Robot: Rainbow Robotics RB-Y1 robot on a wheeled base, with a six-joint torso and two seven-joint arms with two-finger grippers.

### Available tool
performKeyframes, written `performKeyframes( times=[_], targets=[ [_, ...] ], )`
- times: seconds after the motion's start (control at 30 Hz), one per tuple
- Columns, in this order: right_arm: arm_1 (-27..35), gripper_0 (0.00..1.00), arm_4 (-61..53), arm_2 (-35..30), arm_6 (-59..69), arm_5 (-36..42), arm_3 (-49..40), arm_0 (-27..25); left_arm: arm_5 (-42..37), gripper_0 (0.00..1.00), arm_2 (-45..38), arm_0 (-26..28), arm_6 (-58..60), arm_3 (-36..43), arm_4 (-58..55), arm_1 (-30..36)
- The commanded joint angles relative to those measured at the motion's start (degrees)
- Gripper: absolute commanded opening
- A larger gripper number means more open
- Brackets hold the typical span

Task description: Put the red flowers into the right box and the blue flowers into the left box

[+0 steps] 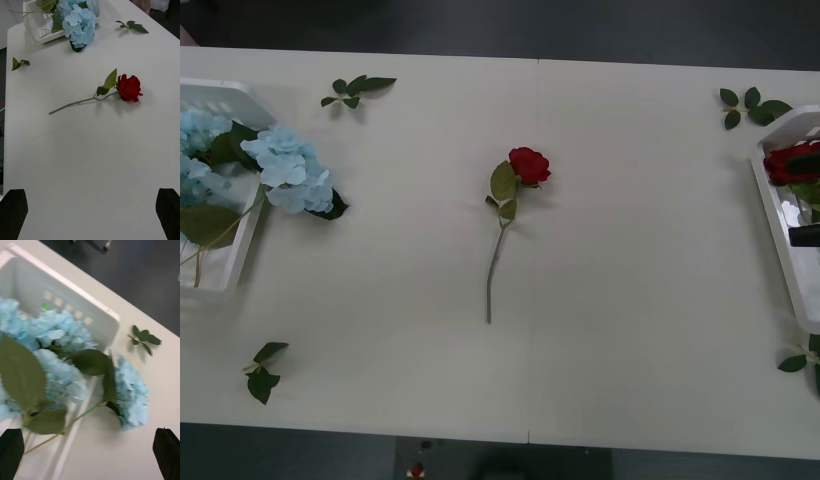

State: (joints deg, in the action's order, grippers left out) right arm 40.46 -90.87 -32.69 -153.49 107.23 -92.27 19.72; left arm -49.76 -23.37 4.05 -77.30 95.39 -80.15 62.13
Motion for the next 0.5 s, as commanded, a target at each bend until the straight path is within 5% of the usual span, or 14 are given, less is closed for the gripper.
performKeyframes(
  times=[0.03, 0.27, 0.5],
  targets=[
    [1.6, 1.00, -0.8, -0.3, -1.5, 0.2, -0.5, 0.1, -2.9, 1.00, -1.0, -4.1, -0.5, 4.5, -1.2, 4.3],
    [1.7, 1.00, -0.8, -0.3, -1.5, 0.2, -0.5, 0.2, -8.9, 1.00, 1.6, -8.7, -0.2, 9.9, 2.5, 3.8],
    [1.7, 1.00, -0.8, -0.3, -1.5, 0.2, -0.5, 0.2, -9.7, 1.00, 7.8, -12.8, -0.4, 16.9, 10.5, -3.5]
  ],
)
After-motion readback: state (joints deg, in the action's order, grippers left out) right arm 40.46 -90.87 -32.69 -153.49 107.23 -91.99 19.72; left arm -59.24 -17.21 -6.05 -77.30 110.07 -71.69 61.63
